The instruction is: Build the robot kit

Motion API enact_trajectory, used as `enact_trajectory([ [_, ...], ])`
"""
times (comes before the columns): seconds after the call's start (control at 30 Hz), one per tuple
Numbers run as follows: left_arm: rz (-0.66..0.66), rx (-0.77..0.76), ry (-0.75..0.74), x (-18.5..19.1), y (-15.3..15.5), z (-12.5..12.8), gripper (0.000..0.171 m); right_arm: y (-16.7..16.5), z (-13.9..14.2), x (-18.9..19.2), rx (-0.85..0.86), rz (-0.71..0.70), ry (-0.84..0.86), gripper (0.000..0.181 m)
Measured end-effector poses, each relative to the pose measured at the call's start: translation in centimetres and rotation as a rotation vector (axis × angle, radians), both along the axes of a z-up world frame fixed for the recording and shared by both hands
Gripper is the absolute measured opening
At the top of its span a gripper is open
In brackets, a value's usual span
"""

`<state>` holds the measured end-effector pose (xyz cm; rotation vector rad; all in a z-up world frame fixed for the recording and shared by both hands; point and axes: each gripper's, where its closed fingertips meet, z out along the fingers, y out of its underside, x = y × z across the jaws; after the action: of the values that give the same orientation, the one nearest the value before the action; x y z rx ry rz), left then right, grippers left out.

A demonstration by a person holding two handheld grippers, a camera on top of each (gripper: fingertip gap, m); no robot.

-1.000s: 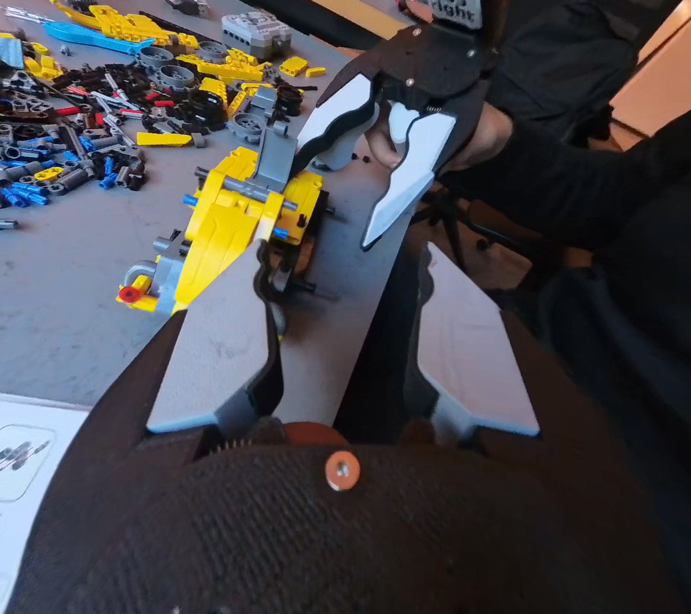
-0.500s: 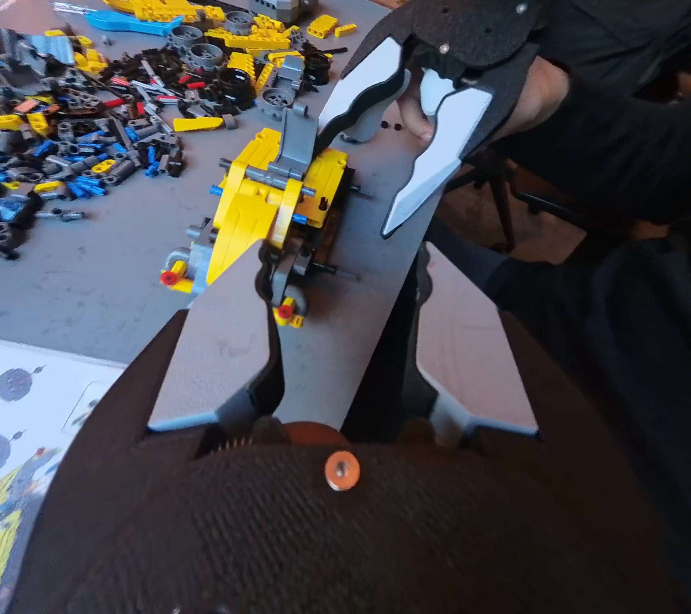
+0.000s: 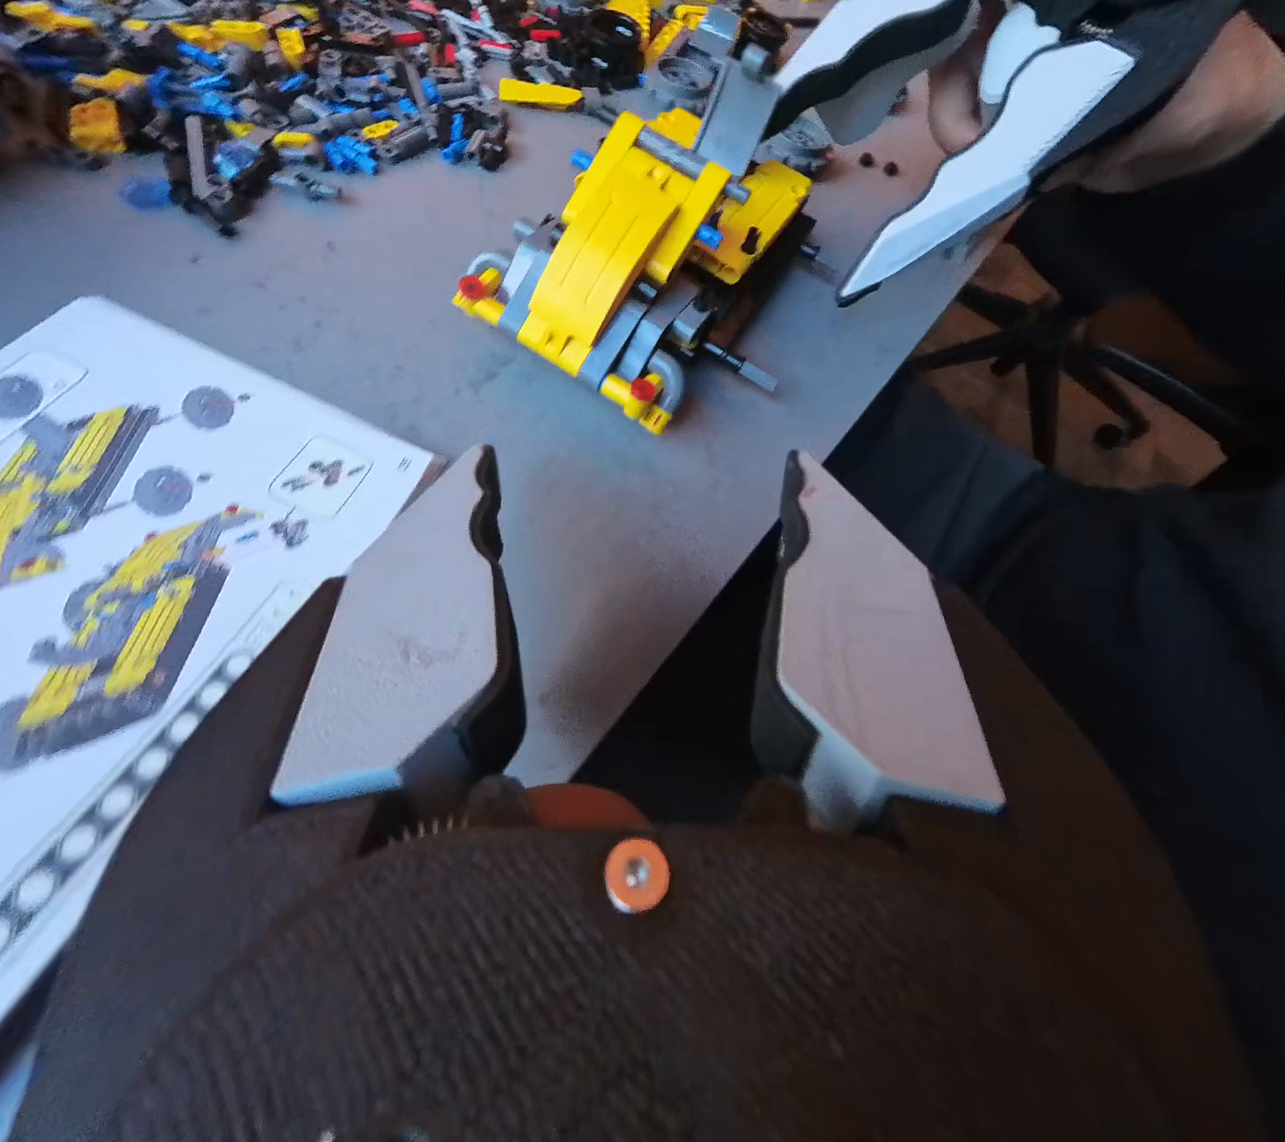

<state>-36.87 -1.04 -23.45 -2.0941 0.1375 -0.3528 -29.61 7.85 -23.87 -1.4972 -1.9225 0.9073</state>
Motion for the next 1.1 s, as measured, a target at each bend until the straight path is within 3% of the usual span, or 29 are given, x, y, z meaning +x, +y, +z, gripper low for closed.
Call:
enact_trajectory([
  [0.23, 0.145, 0.043, 0.032, -2.1, -1.5, -0.4, 0.08, 0.0, -0.2, -0.4, 0.001, -0.011, -0.008, 0.086],
  [0.7, 0.132, 0.207, 0.03, -1.3, -1.1, 0.2, 0.078, -0.1, -1.0, -2.5, 0.069, -0.011, -0.043, 0.096],
  [1.1, 0.131, 0.242, 0.033, -1.4, -0.9, 0.4, 0.08, -0.1, -0.9, -2.1, 0.078, 0.008, -0.009, 0.09],
])
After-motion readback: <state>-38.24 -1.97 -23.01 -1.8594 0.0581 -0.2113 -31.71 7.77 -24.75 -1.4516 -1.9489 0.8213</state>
